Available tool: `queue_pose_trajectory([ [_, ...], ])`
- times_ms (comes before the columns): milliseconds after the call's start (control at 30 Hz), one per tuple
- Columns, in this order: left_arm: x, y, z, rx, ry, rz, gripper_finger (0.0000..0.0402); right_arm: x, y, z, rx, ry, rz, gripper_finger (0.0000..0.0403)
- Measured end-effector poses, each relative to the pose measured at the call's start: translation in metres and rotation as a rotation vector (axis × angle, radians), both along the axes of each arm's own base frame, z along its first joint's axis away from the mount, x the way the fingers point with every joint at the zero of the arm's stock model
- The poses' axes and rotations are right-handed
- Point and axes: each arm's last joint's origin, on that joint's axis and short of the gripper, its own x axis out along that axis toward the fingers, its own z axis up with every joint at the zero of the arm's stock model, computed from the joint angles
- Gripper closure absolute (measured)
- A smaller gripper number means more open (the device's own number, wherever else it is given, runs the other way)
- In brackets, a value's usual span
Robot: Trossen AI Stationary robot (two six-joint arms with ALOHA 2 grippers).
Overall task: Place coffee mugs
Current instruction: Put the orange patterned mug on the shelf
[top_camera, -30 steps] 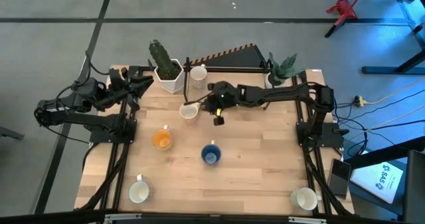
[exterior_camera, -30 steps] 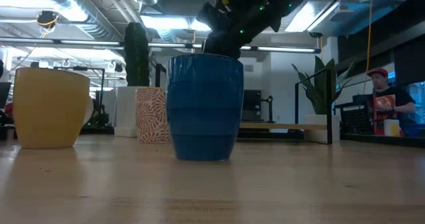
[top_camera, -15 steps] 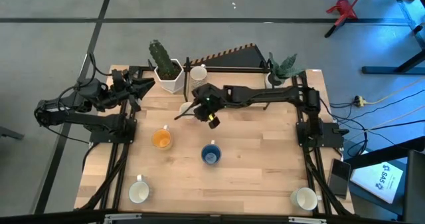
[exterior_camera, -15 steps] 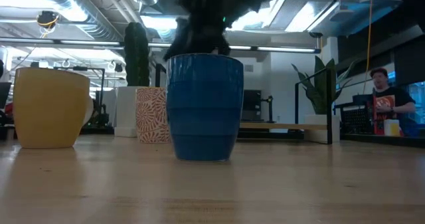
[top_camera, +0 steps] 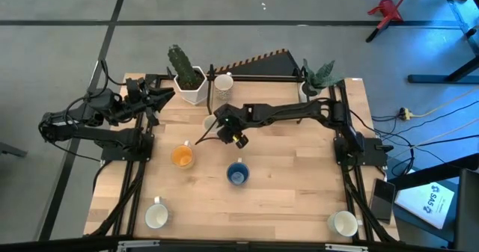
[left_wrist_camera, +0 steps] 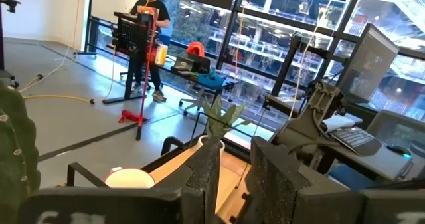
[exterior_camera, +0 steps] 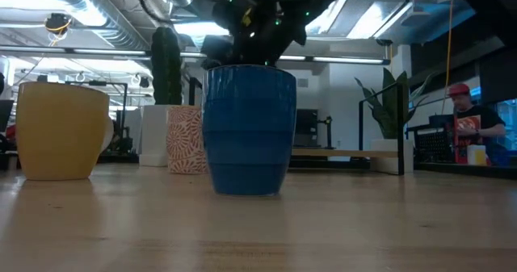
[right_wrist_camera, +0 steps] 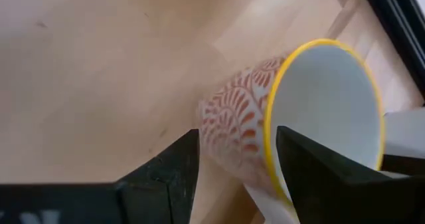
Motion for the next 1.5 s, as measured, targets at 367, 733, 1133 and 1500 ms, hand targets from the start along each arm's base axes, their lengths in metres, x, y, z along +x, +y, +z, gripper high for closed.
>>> queue_pose_trajectory([
  [367,0.000,0.000,0.000,0.000,0.001,0.000,0.0321,-0.004,-0.002,-0.002,-0.052,0.091,-0.048,0.0352],
  [733,0.000,0.000,0.000,-0.001,0.000,0.000,0.0321,-0.015,0.014,0.029,0.037,0.140,0.002,0.0394],
  [1133,0.000,0.000,0.000,-0.007,0.000,0.000,0.0321,-0.054,-0.049,0.116,-0.067,0.347,-0.051,0.0400],
  [1500,0.000,0.000,-0.001,-0.008,0.006,0.000,0.0321,-0.095,-0.142,0.096,-0.042,0.483,-0.259,0.0400],
])
